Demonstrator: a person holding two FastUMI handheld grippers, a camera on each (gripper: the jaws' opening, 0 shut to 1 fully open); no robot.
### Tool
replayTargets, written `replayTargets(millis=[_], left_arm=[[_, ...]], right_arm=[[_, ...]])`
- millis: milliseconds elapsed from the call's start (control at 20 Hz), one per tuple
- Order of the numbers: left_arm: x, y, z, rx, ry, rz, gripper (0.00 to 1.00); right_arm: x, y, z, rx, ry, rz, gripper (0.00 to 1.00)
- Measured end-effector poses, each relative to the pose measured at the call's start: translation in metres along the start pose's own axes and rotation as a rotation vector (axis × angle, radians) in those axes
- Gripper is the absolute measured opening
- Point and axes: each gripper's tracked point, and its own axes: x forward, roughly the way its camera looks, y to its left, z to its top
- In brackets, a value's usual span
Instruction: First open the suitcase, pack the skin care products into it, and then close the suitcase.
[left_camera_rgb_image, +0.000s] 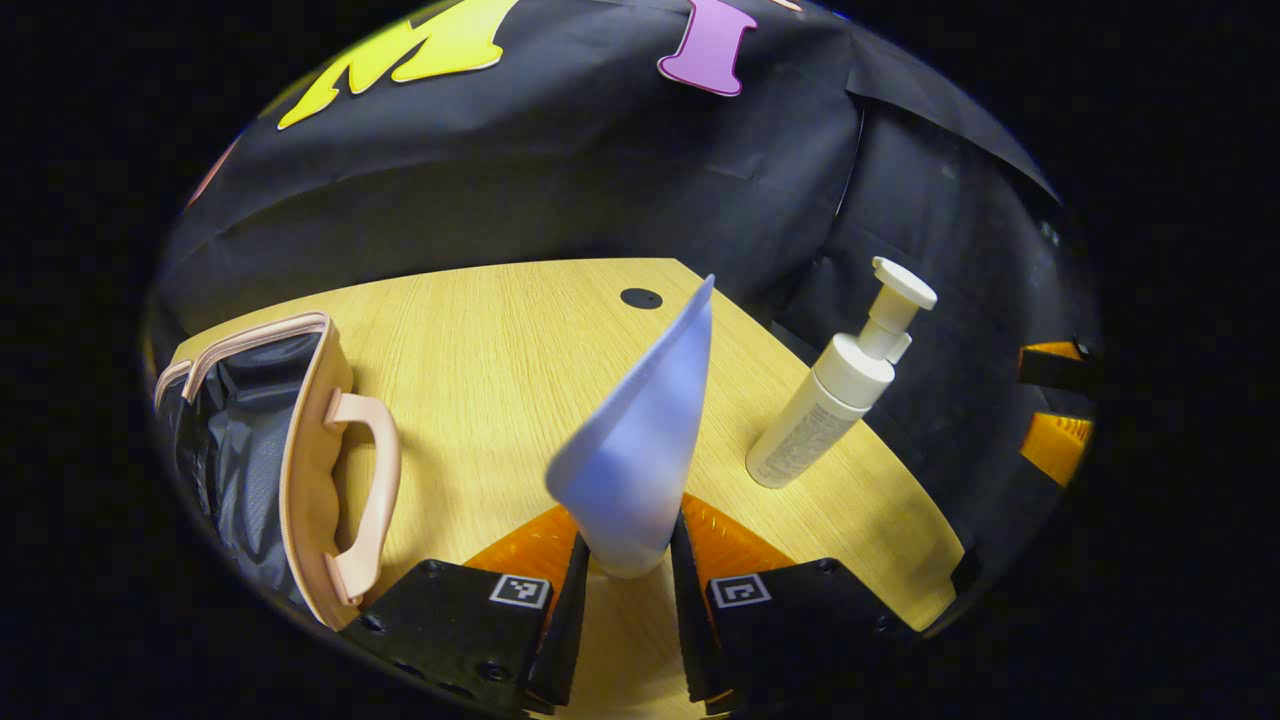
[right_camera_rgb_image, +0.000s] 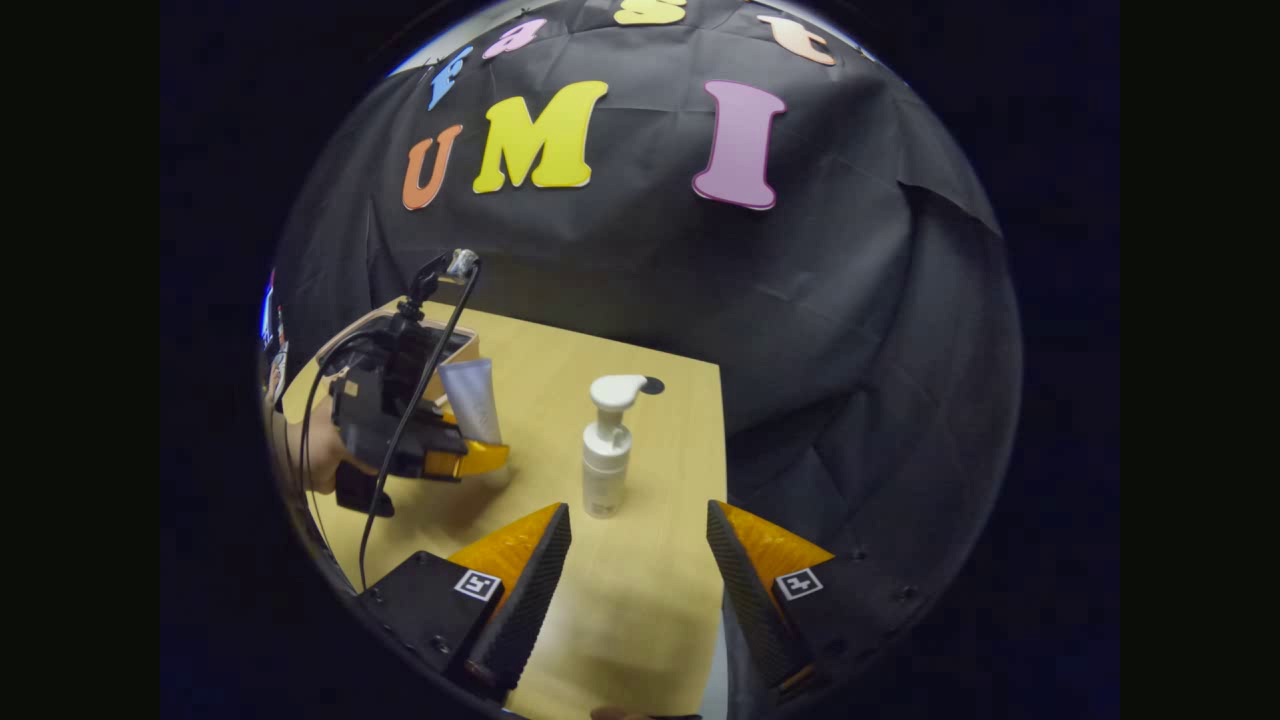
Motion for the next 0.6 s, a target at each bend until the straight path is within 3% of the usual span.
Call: replayTargets(millis=[200, 350, 600], left_arm=[[-0.048, -0.015, 0.001, 0.031, -0.006, -0.033, 0.44], [-0.094, -0.007, 0.007, 0.087, -0.029, 0.031, 0.44], [-0.167, 0.019, 0.006, 0.004, -0.075, 0.133, 0.43]], right_arm=[[0.044, 0.018, -0.002, 0.062, 0.042, 0.026, 0.82], [0.077, 0.022, -0.009, 0.100, 0.070, 0.007, 0.81], [0.119, 0.024, -0.015, 0.125, 0.091, -0.032, 0.80]])
